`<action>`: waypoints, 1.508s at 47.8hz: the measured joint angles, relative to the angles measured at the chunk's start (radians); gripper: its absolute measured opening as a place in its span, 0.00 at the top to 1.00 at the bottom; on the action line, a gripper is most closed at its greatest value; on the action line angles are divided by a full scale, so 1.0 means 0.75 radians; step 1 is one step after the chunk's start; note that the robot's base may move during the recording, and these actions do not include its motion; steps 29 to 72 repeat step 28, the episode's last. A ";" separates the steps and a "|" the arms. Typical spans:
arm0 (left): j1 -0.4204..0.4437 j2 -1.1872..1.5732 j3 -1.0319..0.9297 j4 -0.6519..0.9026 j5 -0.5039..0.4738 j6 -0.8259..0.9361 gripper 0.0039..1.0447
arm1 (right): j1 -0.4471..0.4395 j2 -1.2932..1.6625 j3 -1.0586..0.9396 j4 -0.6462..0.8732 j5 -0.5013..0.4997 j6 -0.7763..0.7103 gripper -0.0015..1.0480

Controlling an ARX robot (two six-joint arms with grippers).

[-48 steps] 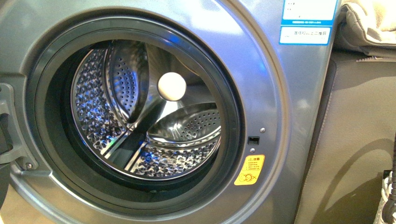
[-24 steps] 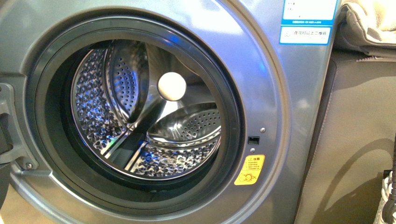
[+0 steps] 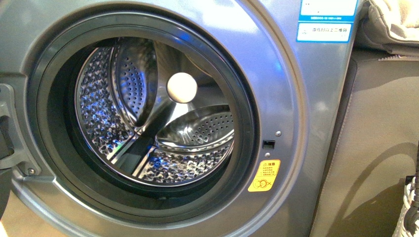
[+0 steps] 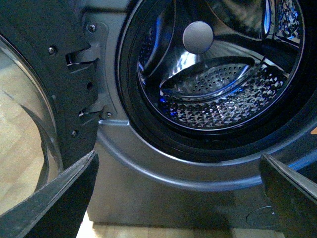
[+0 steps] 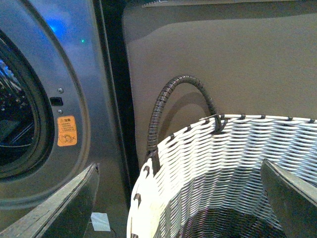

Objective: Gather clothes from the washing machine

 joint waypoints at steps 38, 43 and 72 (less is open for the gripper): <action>0.000 0.000 0.000 0.000 0.000 0.000 0.06 | 0.000 0.000 0.000 0.000 0.000 0.000 0.07; 0.000 0.000 0.000 0.000 0.000 0.000 0.06 | 0.000 0.000 0.000 0.000 0.000 0.000 0.07; 0.000 0.000 0.000 0.000 0.000 0.000 0.06 | 0.000 0.000 0.000 0.000 0.000 0.000 0.07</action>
